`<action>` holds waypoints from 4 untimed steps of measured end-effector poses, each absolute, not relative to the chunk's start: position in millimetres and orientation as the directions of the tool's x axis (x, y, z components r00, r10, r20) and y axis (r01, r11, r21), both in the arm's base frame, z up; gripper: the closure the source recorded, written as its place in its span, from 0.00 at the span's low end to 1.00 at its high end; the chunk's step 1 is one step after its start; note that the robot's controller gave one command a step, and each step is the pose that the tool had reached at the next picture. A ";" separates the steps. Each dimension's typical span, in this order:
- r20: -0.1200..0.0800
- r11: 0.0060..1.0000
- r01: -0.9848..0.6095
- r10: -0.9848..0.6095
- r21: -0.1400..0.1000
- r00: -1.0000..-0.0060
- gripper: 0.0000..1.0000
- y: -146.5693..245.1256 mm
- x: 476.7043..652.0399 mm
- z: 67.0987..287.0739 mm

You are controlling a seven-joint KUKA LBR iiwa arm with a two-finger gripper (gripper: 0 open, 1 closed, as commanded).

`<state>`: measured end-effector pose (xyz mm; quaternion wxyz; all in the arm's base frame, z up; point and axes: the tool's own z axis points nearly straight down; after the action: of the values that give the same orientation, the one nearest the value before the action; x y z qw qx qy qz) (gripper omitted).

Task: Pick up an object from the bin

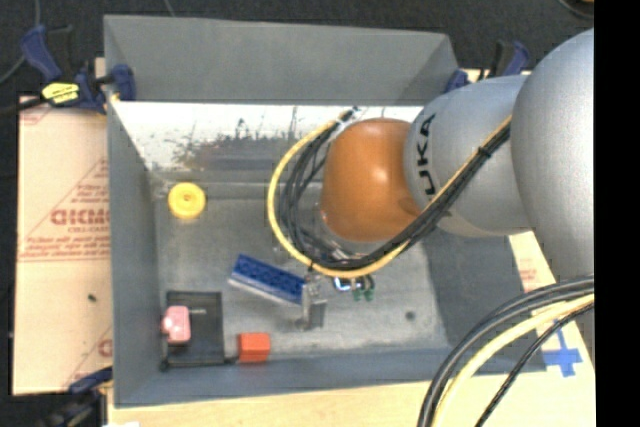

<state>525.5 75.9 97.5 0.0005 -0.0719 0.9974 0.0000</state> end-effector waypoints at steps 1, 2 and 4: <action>-0.006 0.959 -0.284 -0.284 0.001 -0.959 1.00 94.5 545.0 70.3; -0.006 0.960 -0.282 -0.282 0.001 -0.960 1.00 94.6 545.0 70.3; -0.012 0.950 -0.314 -0.314 0.000 -0.949 1.00 106.6 550.2 144.1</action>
Offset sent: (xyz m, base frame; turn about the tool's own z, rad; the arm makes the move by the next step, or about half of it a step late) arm 0.0000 0.0000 0.0000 0.0000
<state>550.2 106.6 144.1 0.0058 -0.1589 0.9873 0.0008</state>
